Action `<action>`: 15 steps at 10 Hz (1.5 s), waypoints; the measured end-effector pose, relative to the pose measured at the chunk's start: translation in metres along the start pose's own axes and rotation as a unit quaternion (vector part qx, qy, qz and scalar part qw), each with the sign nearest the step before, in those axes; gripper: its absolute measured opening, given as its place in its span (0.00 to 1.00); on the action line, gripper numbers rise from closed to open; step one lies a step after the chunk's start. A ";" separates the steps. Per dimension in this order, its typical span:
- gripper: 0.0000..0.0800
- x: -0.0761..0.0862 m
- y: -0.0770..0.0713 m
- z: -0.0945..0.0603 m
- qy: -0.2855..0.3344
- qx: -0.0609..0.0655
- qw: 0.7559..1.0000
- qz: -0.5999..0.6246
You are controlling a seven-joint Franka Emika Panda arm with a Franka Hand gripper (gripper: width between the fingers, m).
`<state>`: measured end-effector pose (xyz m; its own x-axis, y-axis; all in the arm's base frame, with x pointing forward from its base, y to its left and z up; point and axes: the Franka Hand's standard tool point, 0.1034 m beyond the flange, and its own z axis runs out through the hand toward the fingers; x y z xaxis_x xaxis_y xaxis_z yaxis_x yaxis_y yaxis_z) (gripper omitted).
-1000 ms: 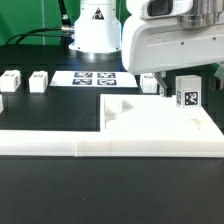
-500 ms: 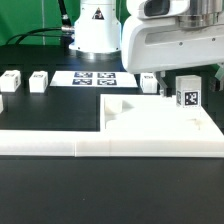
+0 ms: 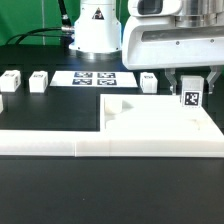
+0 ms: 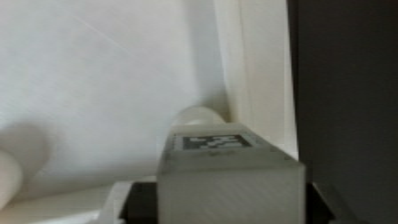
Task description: Assemble square table
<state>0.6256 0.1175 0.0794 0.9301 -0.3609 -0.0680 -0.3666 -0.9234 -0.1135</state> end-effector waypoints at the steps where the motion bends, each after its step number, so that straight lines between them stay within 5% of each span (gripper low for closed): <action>1: 0.36 -0.001 -0.002 0.001 0.004 -0.001 0.997 0.078; 6: 0.36 0.002 -0.001 0.001 -0.002 0.034 0.918 0.395; 8: 0.36 0.002 -0.002 0.001 -0.001 0.037 0.899 0.436; 9: 0.47 0.002 -0.002 0.001 -0.002 0.037 0.901 0.433; 10: 0.47 0.001 -0.002 0.002 0.000 0.036 0.915 0.401; 11: 0.70 -0.001 -0.001 0.004 0.002 0.033 0.938 0.345; 13: 0.79 -0.007 -0.014 0.003 0.019 0.012 0.981 0.195; 15: 0.81 -0.007 -0.014 0.002 0.019 0.012 0.989 0.146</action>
Offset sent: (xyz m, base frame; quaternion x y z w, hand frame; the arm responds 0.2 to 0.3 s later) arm 0.0082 0.0073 -0.0057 0.0458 -0.0368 0.4075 0.9113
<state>0.6242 0.1335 0.0794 0.7841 -0.6174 -0.0635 -0.6202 -0.7754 -0.1190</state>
